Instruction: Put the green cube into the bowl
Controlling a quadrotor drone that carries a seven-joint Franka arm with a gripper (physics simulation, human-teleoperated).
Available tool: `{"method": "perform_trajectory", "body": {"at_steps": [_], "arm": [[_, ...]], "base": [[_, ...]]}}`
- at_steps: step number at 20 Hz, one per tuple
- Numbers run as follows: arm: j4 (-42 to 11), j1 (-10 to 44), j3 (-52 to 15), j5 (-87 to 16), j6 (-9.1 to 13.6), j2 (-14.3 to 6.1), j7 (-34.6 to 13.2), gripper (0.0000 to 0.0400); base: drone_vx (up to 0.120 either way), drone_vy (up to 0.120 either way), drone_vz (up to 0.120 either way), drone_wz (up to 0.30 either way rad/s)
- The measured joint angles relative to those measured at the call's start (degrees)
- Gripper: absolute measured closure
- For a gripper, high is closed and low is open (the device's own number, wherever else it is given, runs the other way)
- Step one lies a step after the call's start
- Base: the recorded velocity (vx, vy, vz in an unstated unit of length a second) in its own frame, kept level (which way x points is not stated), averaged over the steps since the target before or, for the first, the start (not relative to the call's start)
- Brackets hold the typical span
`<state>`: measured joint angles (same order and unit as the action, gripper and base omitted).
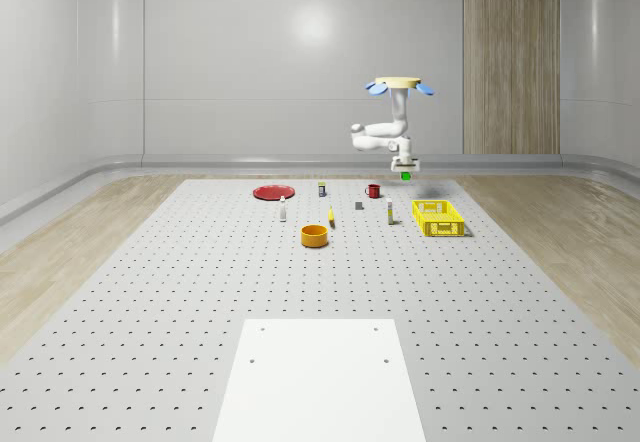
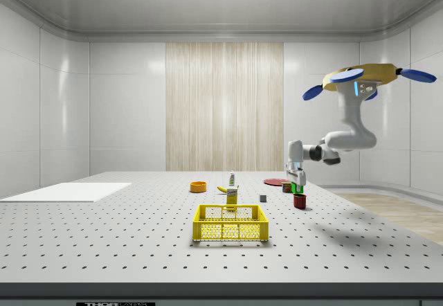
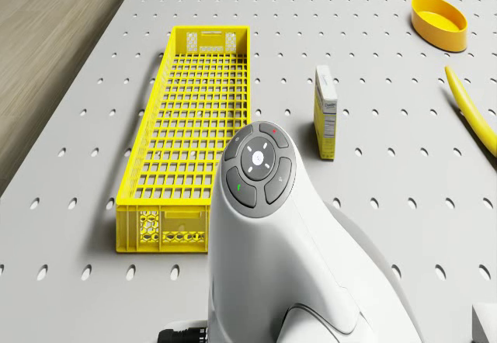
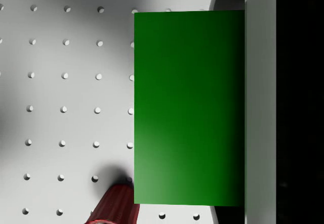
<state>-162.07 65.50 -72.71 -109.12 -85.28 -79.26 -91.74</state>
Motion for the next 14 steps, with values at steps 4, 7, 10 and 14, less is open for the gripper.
{"method": "perform_trajectory", "body": {"at_steps": [4,7,10,14], "arm": [[0.0,0.2,-0.1,0.3,-0.5,-0.5,-0.1,0.0150],[0.1,0.3,-0.2,0.4,-0.8,-0.9,-0.2,0.0150],[0.1,0.4,-0.2,0.6,-1.2,-1.3,-0.3,0.0150],[0.1,0.6,-0.3,0.8,-1.6,-1.7,-0.4,0.0150]], "base": [[0.120,-0.120,0.000,0.000],[0.120,-0.120,0.000,0.000],[0.120,-0.120,0.000,0.000],[0.120,-0.120,0.000,0.000]]}}
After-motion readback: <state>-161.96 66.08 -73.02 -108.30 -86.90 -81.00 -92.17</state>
